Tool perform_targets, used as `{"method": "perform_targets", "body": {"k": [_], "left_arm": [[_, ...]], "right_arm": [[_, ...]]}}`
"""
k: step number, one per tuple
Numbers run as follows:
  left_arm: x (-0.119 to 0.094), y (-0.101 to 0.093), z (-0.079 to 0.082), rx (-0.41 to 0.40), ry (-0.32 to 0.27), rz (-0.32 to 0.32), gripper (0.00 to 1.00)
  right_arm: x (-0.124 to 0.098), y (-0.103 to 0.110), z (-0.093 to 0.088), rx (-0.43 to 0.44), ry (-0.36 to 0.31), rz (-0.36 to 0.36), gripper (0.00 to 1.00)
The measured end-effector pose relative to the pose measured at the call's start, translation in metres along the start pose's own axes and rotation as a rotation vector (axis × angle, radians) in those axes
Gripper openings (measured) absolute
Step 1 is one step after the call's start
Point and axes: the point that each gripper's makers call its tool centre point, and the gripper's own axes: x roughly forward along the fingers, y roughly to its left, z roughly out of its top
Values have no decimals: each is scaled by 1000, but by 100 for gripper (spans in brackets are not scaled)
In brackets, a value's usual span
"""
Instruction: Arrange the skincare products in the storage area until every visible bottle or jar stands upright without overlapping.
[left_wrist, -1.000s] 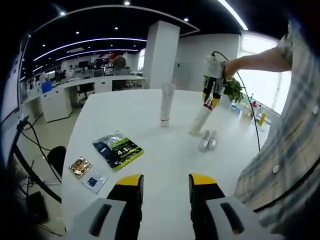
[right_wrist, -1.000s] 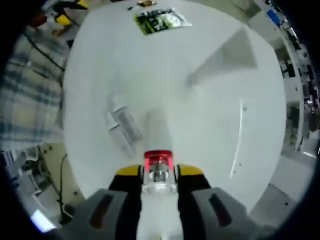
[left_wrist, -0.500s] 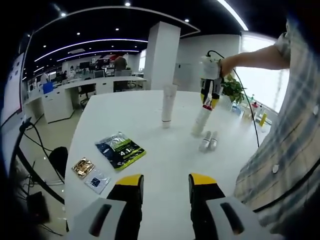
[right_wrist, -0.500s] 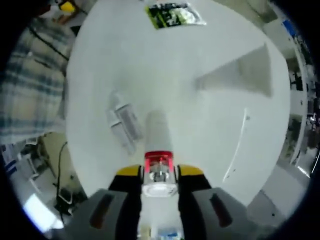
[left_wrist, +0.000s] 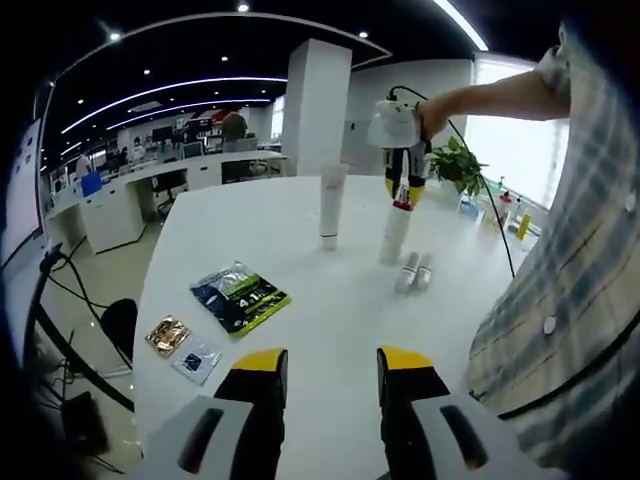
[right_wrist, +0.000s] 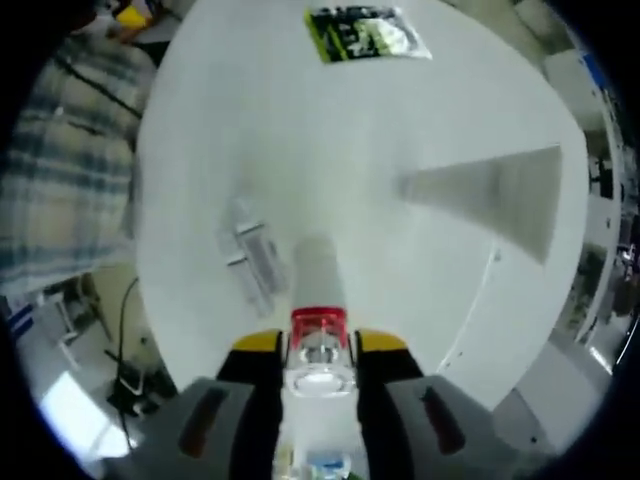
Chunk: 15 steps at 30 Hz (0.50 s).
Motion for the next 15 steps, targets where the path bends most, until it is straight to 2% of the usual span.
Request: {"method": "perform_targets", "body": {"k": [13,15], "left_arm": [[-4,-1,-2,6,6,0,37],[-4,-1,0,4,1,0,37]], "right_arm": [[-1,-1,18,-38,-24,15,25],[0,0,16,-45,-7,15,25]]}}
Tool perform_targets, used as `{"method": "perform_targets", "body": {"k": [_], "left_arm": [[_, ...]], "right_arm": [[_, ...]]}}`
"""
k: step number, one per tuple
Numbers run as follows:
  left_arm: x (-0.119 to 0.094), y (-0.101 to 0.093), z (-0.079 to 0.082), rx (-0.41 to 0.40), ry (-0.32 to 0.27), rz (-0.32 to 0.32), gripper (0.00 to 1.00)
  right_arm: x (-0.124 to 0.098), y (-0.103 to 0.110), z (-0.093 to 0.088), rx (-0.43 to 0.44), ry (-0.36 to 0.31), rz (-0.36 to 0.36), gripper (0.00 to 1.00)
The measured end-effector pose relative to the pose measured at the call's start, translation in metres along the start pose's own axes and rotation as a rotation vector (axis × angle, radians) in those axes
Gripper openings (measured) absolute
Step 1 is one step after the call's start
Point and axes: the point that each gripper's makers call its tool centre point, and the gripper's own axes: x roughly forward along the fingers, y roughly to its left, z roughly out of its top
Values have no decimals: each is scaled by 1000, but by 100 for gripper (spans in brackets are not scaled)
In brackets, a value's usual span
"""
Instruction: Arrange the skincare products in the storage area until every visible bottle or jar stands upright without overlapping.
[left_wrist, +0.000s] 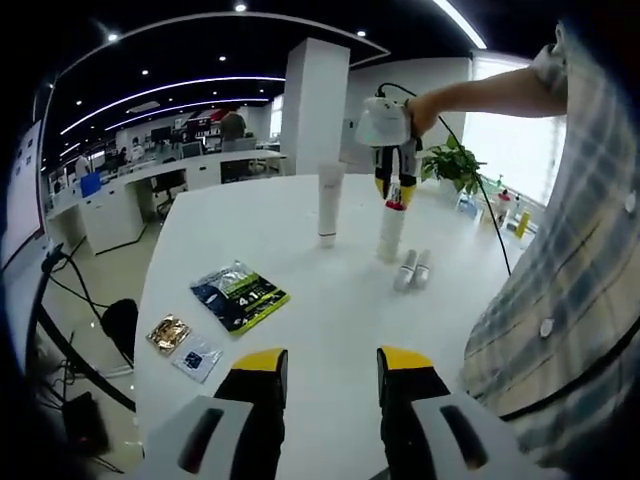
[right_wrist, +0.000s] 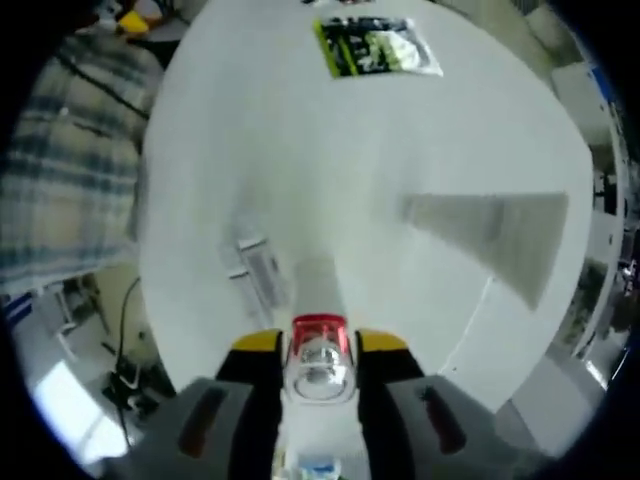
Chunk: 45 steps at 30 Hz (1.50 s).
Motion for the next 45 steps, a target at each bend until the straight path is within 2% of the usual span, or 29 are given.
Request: {"method": "perform_targets", "body": {"k": [8,11,15,22,24,27,28,31,33,36,37,41,43,45], "left_arm": [[1,-3,-2,18,9,-8,37],[0,-3,-1,20,6,-9,37],[0,-3,1,34,8,-13,37],[3,-7,4,55,17,-28,37],[4,-9,4,60,21,-35,37],[6,-11,5,68,25,-43,37],[7,-11,6,70,25,-45,37],[9,-13,6,79,32,-53,37],[11,-14,7,85,34,-60,37],[14,-16,10,92,37,-69,37],[15,-17,11,94,35,-73,37],[20,-18,12,105,42,-85,37],[22,-21,14,113,44,-96,37],[24,-22,15,120,46,-101,37]], "right_arm": [[1,1,0,-1,-26,12,27],[4,-1,0,-5,-43,-9,35],[10,-1,-6,15,-49,-16,38],[12,-4,-12,76,-114,-48,44],[11,-6,-12,122,-158,-61,49],[9,-7,-10,226,-264,-62,52],[9,-8,-11,241,-276,-67,54],[9,-12,-16,383,-360,-82,63],[9,-12,-17,505,-451,-84,68],[6,-14,-13,708,-640,-105,73],[6,-15,-14,756,-678,-114,75],[14,-16,-22,1088,-872,-120,79],[23,-13,-27,1211,-918,-132,82],[30,-7,-22,1358,-1003,-93,81]]}}
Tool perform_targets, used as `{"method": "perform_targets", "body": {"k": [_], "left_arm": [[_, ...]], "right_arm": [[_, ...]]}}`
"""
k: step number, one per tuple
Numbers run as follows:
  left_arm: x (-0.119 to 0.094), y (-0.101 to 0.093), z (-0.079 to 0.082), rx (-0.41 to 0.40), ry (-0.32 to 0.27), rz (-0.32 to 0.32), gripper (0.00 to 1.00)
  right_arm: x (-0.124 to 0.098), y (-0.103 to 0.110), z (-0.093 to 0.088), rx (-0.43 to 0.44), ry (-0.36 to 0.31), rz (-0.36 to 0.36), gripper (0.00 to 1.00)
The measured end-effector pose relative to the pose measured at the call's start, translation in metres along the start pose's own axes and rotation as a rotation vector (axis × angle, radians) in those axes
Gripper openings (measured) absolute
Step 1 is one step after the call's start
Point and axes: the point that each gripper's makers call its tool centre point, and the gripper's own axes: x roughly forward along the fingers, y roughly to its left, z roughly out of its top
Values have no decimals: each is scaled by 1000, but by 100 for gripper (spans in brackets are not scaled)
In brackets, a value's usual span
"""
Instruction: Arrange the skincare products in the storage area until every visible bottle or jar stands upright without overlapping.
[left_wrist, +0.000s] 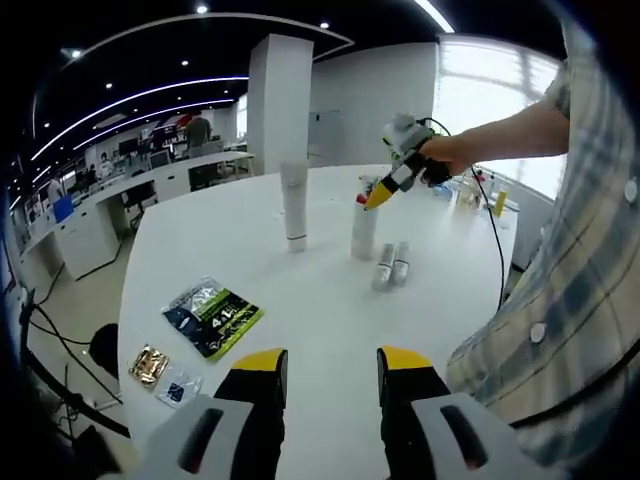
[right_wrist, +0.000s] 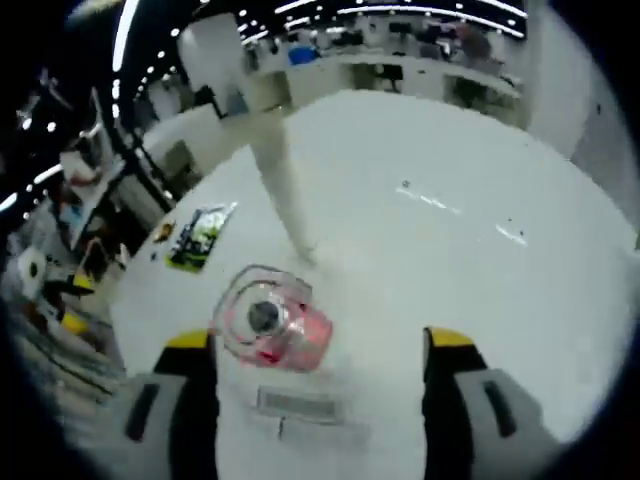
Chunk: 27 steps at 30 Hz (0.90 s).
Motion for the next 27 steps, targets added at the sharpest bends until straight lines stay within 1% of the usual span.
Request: {"method": "perform_targets", "body": {"k": [1,3,4,6,8,9,12,13,15,16,18,19,22,24,27], "left_arm": [[1,0,1,2,1,-4,37],[3,-1,2,3,3,-9,37],[3,-2,3,6,4,-14,37],[4,-2,5,11,6,-20,37],[4,-3,7,26,10,-25,37],[3,-3,8,34,9,-28,37],[0,-1,10,35,-2,-27,37],[-1,0,11,31,-7,-24,37],[-2,2,10,18,-14,-20,37],[-3,3,9,13,-14,-21,37],[-4,3,7,17,-3,-27,37],[-4,2,5,29,9,-34,37],[-5,5,8,50,15,-41,37],[-4,8,11,54,16,-42,37],[-2,10,21,71,8,-47,37]], "right_arm": [[2,-1,-4,52,-18,-12,80],[6,-5,-13,93,-61,-55,77],[9,-3,-16,95,-70,-57,75],[16,5,-20,94,-99,-56,75],[21,8,-21,85,-119,-78,74],[23,9,-19,68,-141,-96,71],[22,7,-9,26,-202,-162,57],[22,10,-7,37,-219,-164,54],[23,9,-4,38,-235,-183,50],[24,8,-3,35,-242,-198,46],[23,4,1,25,-263,-230,40],[22,2,3,31,-275,-238,35],[23,0,5,37,-279,-239,33],[24,0,4,21,-278,-258,33],[24,0,4,-5,-283,-284,32]]}}
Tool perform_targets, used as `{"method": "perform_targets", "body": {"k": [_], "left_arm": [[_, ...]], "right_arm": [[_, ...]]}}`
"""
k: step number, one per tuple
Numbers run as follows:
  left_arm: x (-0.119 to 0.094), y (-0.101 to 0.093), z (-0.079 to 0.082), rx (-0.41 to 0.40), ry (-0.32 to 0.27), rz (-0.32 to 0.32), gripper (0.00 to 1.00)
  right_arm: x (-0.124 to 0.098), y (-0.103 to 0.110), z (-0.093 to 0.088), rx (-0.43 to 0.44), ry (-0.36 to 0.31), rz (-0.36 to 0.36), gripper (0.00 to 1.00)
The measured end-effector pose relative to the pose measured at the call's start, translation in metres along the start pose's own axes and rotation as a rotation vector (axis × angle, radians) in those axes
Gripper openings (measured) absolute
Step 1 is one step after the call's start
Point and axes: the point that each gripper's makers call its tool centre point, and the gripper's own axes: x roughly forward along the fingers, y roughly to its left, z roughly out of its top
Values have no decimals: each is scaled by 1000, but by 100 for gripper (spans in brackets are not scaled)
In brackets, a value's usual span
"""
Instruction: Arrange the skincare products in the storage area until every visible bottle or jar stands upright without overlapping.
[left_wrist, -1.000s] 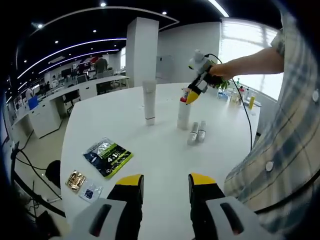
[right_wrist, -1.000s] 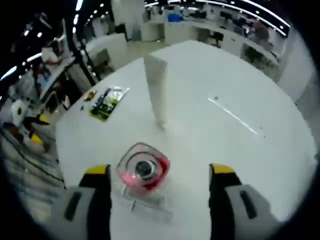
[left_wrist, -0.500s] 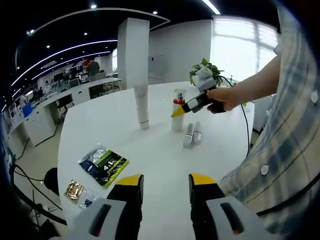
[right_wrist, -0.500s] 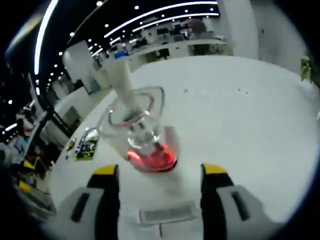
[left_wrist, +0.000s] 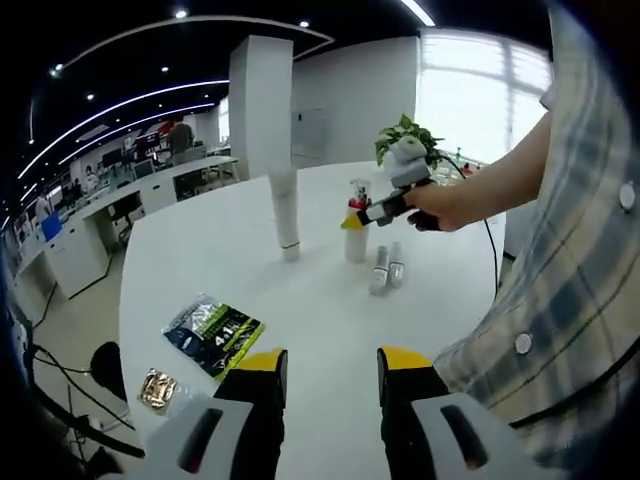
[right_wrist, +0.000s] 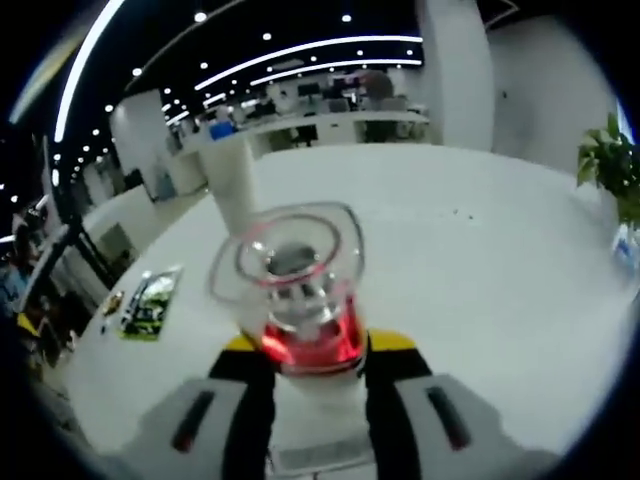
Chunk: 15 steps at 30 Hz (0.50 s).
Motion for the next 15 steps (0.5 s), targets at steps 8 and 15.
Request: {"method": "perform_targets", "body": {"k": [8,15], "left_arm": [[-2,12,6,19,-8,6,37],[-5,17,8,20,-12,3,37]], "right_arm": [[0,3,-4,-139,9,19,29],[-2,11,-4,-138,8,86,28]]}}
